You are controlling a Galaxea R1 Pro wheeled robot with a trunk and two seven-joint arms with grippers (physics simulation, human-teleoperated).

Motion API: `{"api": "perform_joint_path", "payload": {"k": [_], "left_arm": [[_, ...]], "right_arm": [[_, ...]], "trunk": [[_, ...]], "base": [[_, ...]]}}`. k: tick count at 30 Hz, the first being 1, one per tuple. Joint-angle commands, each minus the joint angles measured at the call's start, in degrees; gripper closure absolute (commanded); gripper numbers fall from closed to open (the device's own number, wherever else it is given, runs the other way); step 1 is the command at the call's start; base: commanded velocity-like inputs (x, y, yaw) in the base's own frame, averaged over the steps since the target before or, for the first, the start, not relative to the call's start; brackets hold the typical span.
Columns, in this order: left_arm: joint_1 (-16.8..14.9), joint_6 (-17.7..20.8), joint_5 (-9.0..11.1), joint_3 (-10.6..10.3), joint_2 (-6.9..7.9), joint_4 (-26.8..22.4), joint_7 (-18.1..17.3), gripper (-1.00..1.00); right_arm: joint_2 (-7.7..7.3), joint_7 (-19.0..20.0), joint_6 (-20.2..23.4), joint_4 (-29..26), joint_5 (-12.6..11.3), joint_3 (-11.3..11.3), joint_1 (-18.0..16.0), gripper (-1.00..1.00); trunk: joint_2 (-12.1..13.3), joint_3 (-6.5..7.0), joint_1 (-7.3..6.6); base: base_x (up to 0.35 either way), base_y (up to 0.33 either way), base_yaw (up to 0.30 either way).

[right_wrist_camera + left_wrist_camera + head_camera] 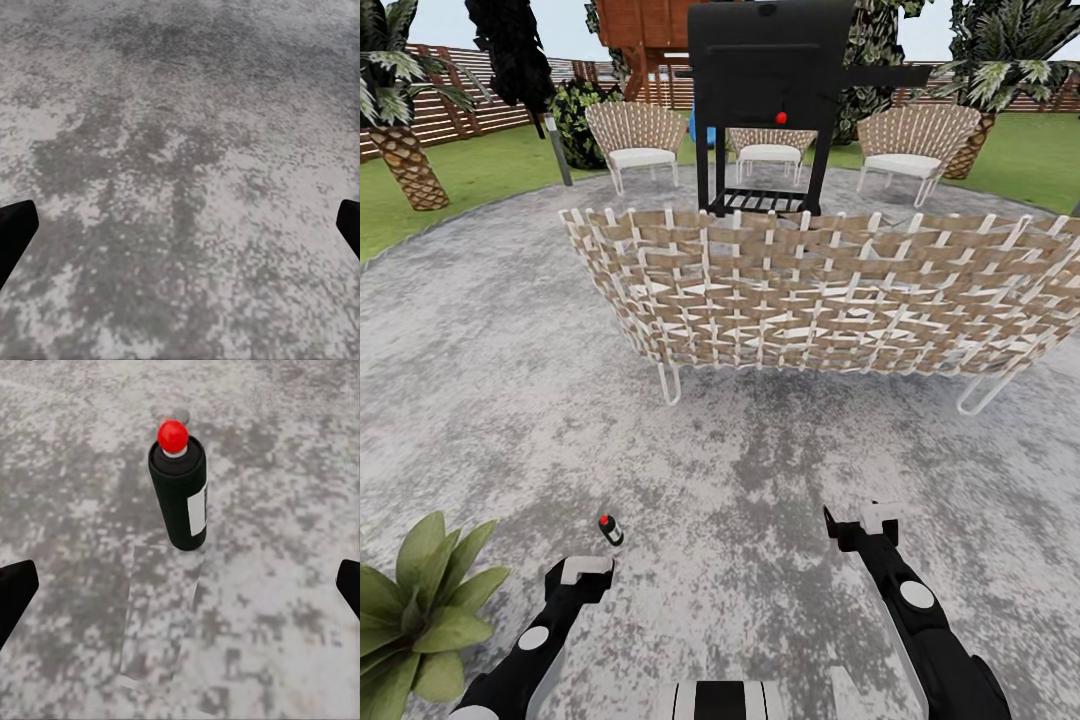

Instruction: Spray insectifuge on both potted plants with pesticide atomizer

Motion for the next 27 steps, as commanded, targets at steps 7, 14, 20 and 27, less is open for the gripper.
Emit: {"api": "perform_joint_path", "payload": {"k": [7, 14, 20, 27], "left_arm": [[-0.03, -0.27, -0.65, 0.36, 0.04, 0.04, -0.09, -1.0], [-0.03, -0.32, -0.66, 0.14, -0.32, -0.49, -0.16, -1.0], [-0.03, -0.4, -0.67, 0.31, 0.39, -0.3, -0.17, -1.0], [-0.03, -0.88, -0.45, 0.36, 0.37, -0.13, -0.09, -1.0]], "right_arm": [[0.03, 0.35, 0.24, -0.09, 0.6, -0.14, -0.01, -1.0], [0.03, 0.35, 0.24, 0.06, 0.64, -0.14, -0.01, -1.0], [0.03, 0.35, 0.22, 0.09, 0.6, -0.14, -0.01, -1.0], [0.03, 0.35, 0.03, 0.29, 0.61, -0.14, -0.01, -1.0]], "trunk": [[-0.01, -0.04, 0.0], [-0.01, -0.04, 0.0], [-0.01, -0.04, 0.0], [-0.01, -0.04, 0.0]], "base": [[0.21, 0.063, 0.0], [0.026, 0.009, 0.0], [0.0, 0.0, 0.0], [0.0, 0.0, 0.0]]}}
